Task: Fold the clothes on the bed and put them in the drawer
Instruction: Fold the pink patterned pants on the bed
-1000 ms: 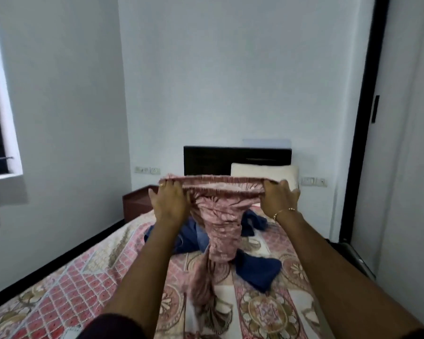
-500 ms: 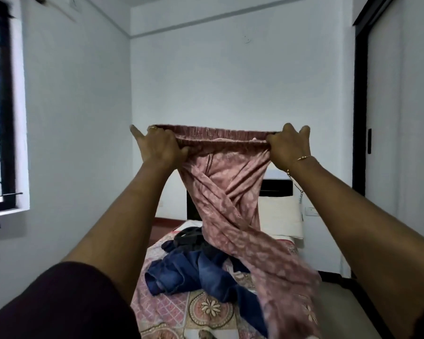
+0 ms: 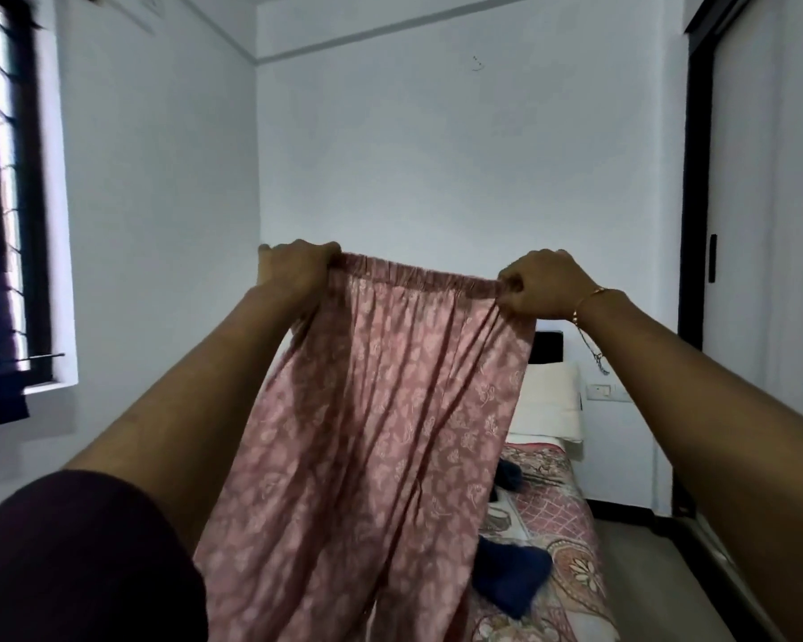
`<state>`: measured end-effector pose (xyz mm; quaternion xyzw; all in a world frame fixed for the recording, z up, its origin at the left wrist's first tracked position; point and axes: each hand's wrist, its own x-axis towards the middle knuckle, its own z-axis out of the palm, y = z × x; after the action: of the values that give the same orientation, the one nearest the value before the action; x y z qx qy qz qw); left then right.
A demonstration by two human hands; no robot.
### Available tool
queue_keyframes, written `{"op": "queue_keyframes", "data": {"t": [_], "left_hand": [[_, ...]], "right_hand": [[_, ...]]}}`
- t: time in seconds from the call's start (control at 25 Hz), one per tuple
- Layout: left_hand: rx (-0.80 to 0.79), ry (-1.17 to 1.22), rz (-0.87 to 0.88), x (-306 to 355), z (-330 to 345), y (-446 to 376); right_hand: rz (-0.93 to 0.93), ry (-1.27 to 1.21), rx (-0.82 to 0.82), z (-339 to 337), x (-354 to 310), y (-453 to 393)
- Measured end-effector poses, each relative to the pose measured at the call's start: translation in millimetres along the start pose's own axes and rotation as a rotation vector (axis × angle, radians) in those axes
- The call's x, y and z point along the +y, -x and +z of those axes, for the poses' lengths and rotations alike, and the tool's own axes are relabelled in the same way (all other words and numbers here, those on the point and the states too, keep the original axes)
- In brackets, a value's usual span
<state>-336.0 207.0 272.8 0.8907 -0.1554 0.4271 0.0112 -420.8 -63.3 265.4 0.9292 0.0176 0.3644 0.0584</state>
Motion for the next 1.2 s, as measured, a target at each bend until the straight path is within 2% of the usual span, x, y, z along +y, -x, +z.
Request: {"op": "queue_keyframes", "data": {"t": [0.08,0.16,0.24,0.32,0.36,0.4,0.48,0.56,0.64,0.68,0.88,0.96,1.0,1.04,1.12,1.2], "left_hand": [[-0.154,-0.062,0.064,-4,7,7],[-0.377,-0.116,0.083,-5,15,19],[-0.617,0.034,0.126,7,23,37],[-0.863,0.566,0.197,33,34,59],[-0.904,0.894,0.221,47,41,70],[-0.903,1.16,0.207,60,45,82],[-0.827,1.427,0.065,87,55,99],[-0.592,1.408,-0.023,107,66,109],[-0.318,1.253,-0.104,109,75,107],[-0.251,1.179,-0.162,102,79,101],[-0.186,1.016,-0.341,36,78,73],[-0.272,1.081,-0.387,17,71,72],[-0.399,1.135,-0.347,10,66,75],[-0.56,1.136,-0.26,6,59,80],[-0.829,0.953,-0.03,7,51,87],[-0.912,0.648,0.128,15,51,87]], "right_hand": [[0.015,-0.191,-0.069,8,-3,5],[0.044,-0.457,-0.103,15,-7,11],[0.078,-0.629,-0.104,21,-17,16],[0.059,-0.653,-0.08,26,-31,15],[0.029,-0.615,-0.072,28,-37,14],[0.001,-0.553,-0.07,31,-42,12],[-0.019,-0.421,-0.048,35,-47,9],[-0.015,-0.378,-0.004,33,-47,8],[-0.024,-0.365,-0.002,29,-43,8],[-0.033,-0.342,-0.037,26,-38,10],[-0.006,-0.138,-0.52,38,-6,32],[0.04,-0.017,-0.696,51,5,42],[0.064,0.07,-0.737,57,10,46],[0.078,0.168,-0.73,60,14,50],[0.114,0.356,-0.602,62,17,52],[0.142,0.405,-0.49,62,18,47]]}}
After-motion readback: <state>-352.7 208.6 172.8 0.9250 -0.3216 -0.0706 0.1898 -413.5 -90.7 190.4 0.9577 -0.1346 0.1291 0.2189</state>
